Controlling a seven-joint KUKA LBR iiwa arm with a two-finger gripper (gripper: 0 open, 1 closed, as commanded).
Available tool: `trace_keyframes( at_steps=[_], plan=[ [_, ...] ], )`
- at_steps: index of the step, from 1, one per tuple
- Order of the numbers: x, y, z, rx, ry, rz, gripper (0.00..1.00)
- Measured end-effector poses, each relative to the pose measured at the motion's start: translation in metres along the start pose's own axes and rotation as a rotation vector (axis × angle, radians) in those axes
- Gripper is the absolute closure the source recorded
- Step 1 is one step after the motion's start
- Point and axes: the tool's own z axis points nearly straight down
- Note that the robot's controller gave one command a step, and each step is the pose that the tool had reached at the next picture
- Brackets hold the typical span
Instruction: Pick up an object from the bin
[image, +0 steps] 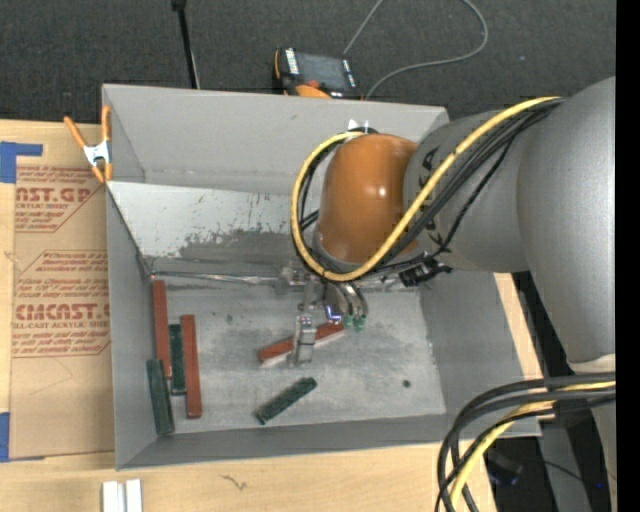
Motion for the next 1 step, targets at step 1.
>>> trace_keyframes(
  at_steps=[1],
  plan=[
    [0.0126,0.0147,0.0678,0.0,0.003,-0.379,0.0]
  ],
)
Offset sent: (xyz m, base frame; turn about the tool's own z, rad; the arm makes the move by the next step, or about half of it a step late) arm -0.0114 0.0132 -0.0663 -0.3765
